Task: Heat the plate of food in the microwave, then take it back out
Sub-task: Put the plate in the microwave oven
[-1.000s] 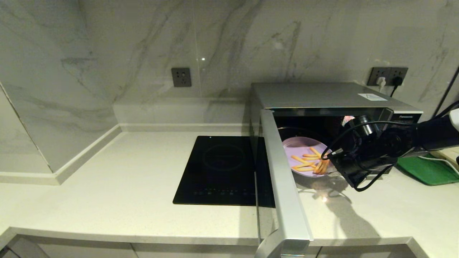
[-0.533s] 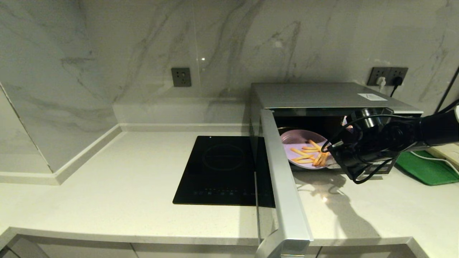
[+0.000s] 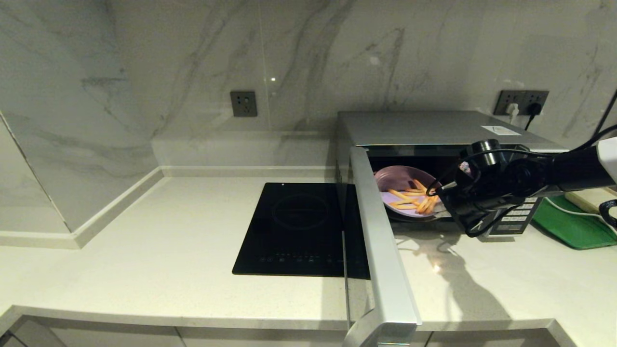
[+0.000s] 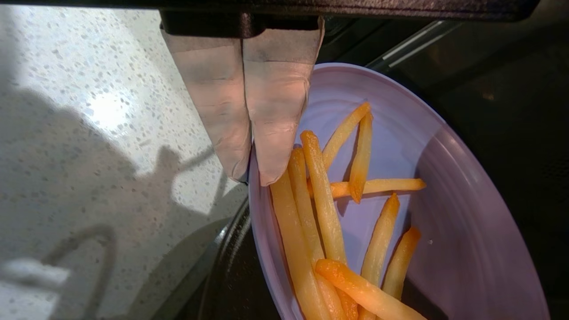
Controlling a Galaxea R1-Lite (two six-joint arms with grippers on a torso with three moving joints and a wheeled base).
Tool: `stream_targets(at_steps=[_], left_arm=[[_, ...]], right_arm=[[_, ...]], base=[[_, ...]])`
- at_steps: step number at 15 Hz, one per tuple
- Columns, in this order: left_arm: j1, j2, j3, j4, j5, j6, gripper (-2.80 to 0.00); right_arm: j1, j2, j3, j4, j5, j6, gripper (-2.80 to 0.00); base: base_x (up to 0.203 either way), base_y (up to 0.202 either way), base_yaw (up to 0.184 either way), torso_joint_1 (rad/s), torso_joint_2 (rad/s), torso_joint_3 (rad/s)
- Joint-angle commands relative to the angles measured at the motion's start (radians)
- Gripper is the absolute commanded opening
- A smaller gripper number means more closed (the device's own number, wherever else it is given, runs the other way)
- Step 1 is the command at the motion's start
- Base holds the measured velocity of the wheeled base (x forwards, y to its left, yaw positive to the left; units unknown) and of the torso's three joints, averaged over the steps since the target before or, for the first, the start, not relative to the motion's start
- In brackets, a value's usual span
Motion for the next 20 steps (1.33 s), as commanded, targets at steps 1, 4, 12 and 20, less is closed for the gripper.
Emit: stream_targets(at_steps=[1,4,12,20], left_arm=[[0.0,0.0,0.0,0.0,0.0,-0.001,-2.8],[0.0,0.0,0.0,0.0,0.0,-0.001,-2.8],[0.0,0.0,0.0,0.0,0.0,-0.002,-2.8],[0.0,0.0,0.0,0.0,0.0,-0.001,-2.8]], right_arm=[[0.001,0.027,-0.021,0.0,0.001,0.007,-2.8],[-0.001,0.039,-0.039,0.002,-0.001,0.005,-2.8],[-0.001,0.075,-0.065,0.002,-0.039,0.005,-2.8],[-0.001,0.093,-0.073,0.002,-0.05,0.018,-2.8]], base=[[0.0,0.0,0.0,0.0,0.0,0.0],[0.0,0.0,0.0,0.0,0.0,0.0],[0.0,0.0,0.0,0.0,0.0,0.0],[0.0,0.0,0.0,0.0,0.0,0.0]])
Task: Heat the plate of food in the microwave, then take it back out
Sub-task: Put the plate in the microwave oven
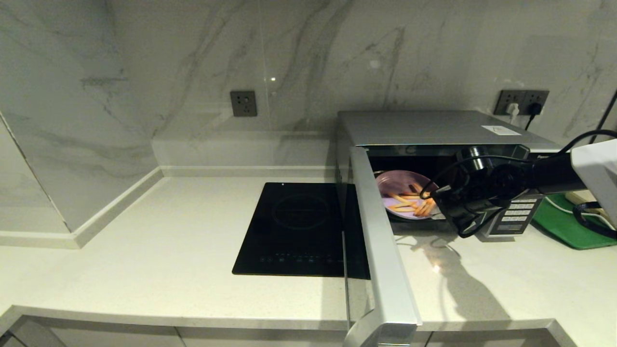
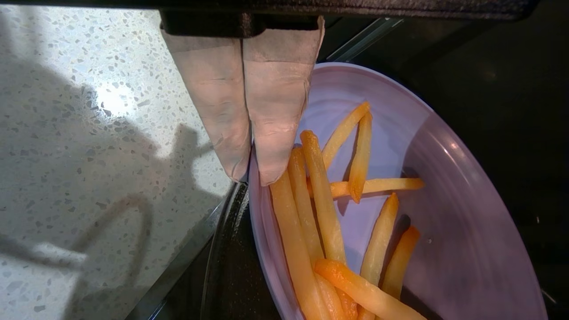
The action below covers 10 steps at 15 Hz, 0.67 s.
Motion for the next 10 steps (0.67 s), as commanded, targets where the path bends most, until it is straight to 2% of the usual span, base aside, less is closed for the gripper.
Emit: stream_targets(at_steps=[1,10], left_arm=[[0.0,0.0,0.0,-0.001,0.0,-0.001,-2.8],[0.0,0.0,0.0,-0.001,0.0,-0.001,-2.8]], right_arm=[[0.001,0.01,-0.001,0.001,0.0,0.006,-2.8],[0.001,0.019,-0.027,0.002,-0.001,0.005,-2.8]], base=[[0.0,0.0,0.0,0.0,0.0,0.0],[0.0,0.0,0.0,0.0,0.0,0.0]])
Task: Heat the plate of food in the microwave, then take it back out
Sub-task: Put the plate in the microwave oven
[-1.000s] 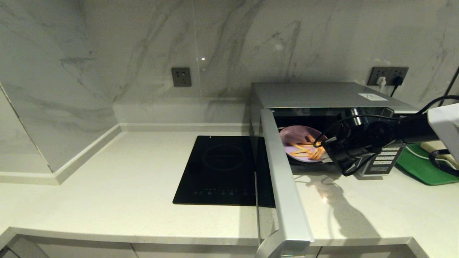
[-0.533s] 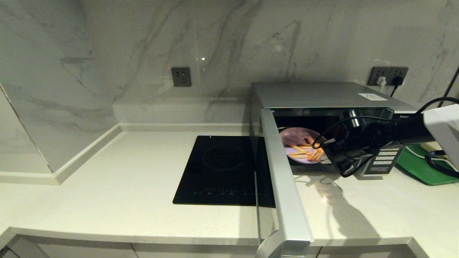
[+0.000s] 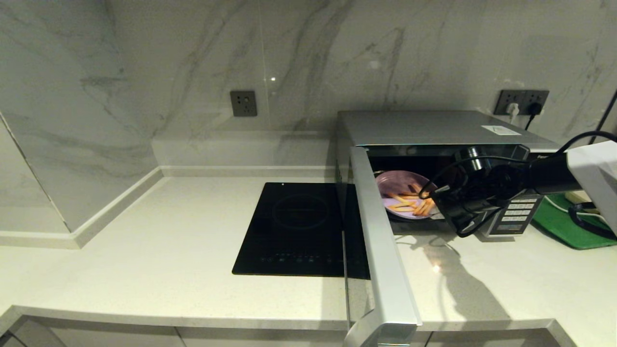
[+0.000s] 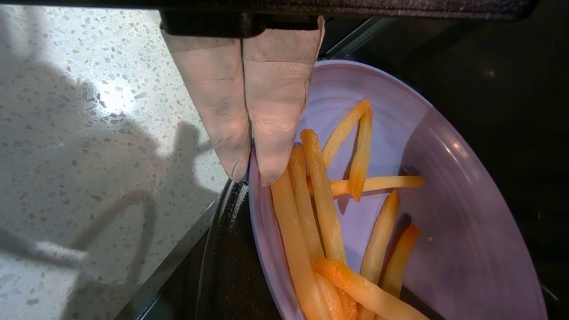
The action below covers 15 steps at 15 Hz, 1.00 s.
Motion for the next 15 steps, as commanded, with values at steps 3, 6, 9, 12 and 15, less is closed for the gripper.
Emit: stream_targets(at_steps=[3,6,9,12,15], left_arm=[[0.0,0.0,0.0,0.0,0.0,-0.001,-2.8],[0.0,0.0,0.0,0.0,0.0,-0.001,-2.8],[0.0,0.0,0.0,0.0,0.0,-0.001,-2.8],[0.0,0.0,0.0,0.0,0.0,-0.001,-2.8],[0.0,0.0,0.0,0.0,0.002,-0.001,-2.8]], right_arm=[[0.0,0.004,-0.014,0.001,0.001,0.007,-2.8],[0.0,0.013,-0.028,0.006,0.0,0.008,-2.8],[-0.001,-0.004,-0.027,0.009,-0.001,0.011,-2.8],[0.001,-0.011,-0.047,0.047,-0.005,0.027,-2.8],[0.001,0.005,-0.109,0.126,-0.034,0.044,-2.8]], base=[[0.0,0.0,0.0,0.0,0.0,0.0],[0.0,0.0,0.0,0.0,0.0,0.0],[0.0,0.0,0.0,0.0,0.0,0.0],[0.0,0.0,0.0,0.0,0.0,0.0],[0.0,0.0,0.0,0.0,0.0,0.0]])
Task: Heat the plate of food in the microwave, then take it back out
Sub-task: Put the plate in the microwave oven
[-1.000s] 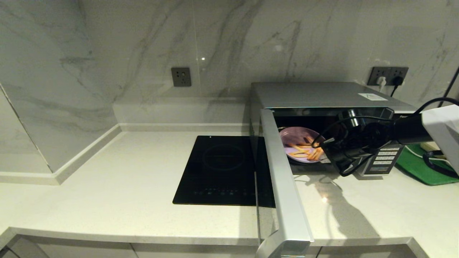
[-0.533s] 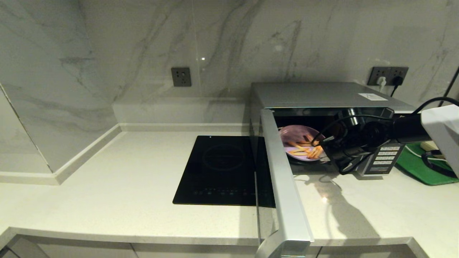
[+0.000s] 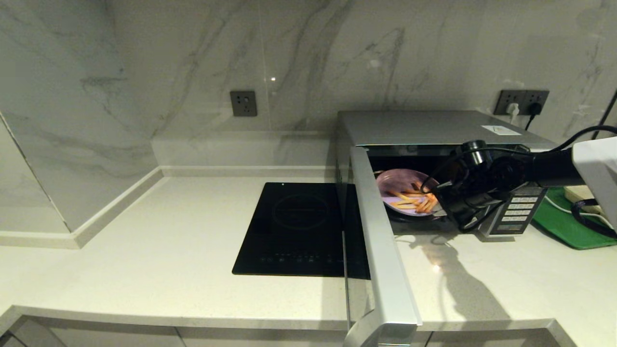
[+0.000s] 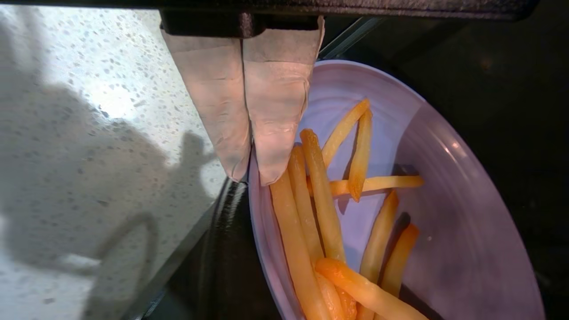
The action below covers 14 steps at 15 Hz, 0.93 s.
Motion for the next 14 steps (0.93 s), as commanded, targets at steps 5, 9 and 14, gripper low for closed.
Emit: stream_targets(at_steps=[5,9,14], left_arm=[[0.0,0.0,0.0,0.0,0.0,-0.001,-2.8],[0.0,0.0,0.0,0.0,0.0,-0.001,-2.8],[0.0,0.0,0.0,0.0,0.0,-0.001,-2.8]], right_arm=[[0.0,0.036,-0.074,0.047,-0.007,0.026,-2.8],[0.003,0.044,-0.087,0.05,-0.007,0.026,-2.8],[0.006,0.048,-0.086,0.062,-0.007,0.026,-2.8]], base=[[0.0,0.0,0.0,0.0,0.0,0.0],[0.0,0.0,0.0,0.0,0.0,0.0],[0.0,0.0,0.0,0.0,0.0,0.0]])
